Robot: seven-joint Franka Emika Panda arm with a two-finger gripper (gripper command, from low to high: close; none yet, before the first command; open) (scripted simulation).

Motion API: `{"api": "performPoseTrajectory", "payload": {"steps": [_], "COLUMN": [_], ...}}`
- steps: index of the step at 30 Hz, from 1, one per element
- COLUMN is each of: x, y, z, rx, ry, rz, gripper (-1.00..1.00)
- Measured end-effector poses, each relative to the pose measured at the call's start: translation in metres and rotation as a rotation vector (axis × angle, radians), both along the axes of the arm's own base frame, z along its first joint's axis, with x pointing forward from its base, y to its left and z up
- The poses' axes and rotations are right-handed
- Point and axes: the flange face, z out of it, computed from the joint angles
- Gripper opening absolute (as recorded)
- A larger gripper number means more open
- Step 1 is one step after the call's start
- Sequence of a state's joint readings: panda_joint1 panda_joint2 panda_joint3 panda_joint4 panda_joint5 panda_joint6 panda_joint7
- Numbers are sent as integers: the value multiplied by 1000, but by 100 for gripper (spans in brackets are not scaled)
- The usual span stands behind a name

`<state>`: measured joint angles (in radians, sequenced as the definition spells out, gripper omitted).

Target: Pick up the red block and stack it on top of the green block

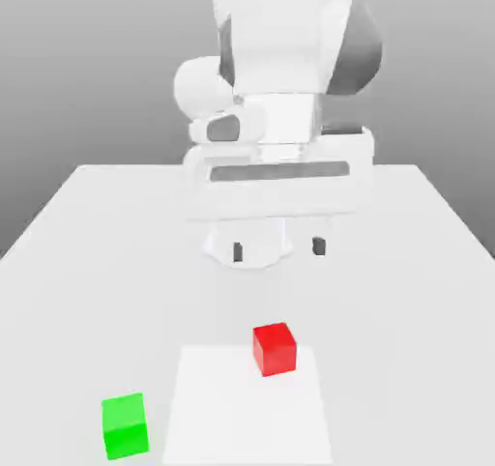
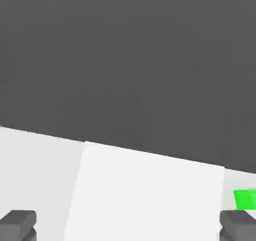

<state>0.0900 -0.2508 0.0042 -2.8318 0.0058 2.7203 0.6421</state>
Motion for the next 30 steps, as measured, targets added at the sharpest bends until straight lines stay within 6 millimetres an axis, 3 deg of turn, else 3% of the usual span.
{"api": "performPoseTrajectory", "payload": {"steps": [3,8,9,16,24,26,30], "x": [-30,-40,-40,-41,-38,-19,24], "y": [3,3,3,4,0,-19,-76], "z": [-73,-127,-136,-138,-80,-71,-59], "rx": [-15,-18,-18,-18,-17,-9,12], "ry": [111,138,138,138,139,140,140], "rz": [42,52,52,53,33,-80,-371], "gripper": [0,0,-100,-100,-100,-100,-100]}}
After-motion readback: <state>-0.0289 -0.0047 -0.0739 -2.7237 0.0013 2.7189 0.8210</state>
